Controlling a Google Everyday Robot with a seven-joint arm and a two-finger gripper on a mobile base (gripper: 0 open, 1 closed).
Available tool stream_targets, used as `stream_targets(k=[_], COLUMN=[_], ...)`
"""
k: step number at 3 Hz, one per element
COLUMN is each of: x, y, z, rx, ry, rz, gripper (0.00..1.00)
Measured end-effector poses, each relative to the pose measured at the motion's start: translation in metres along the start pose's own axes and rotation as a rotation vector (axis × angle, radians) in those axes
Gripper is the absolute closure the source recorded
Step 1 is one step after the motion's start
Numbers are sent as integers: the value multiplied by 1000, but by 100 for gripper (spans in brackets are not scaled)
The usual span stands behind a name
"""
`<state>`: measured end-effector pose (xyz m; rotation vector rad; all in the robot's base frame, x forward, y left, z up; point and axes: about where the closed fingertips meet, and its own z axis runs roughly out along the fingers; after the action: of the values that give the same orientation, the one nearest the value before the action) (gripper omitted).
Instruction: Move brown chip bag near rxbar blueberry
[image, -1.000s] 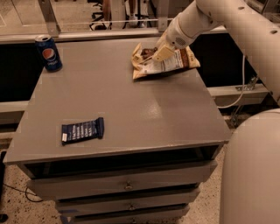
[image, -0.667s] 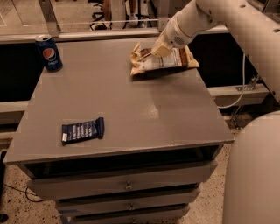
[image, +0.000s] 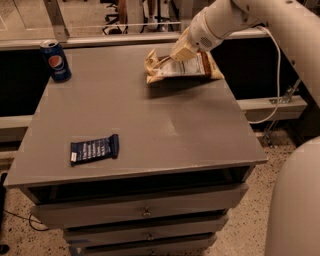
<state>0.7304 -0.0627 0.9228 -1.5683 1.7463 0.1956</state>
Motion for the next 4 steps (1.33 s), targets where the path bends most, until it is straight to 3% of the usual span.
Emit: stream_targets(k=[1,2,3,4], x=[-25,-48,-51,-52], y=[-4,0,1,2], z=[-27,-52,-53,-49], rx=[28,18,14,9], ry=[-75,-161,-171,-172], rz=[-25,-42,-40,-41], gripper=[100,100,100,82])
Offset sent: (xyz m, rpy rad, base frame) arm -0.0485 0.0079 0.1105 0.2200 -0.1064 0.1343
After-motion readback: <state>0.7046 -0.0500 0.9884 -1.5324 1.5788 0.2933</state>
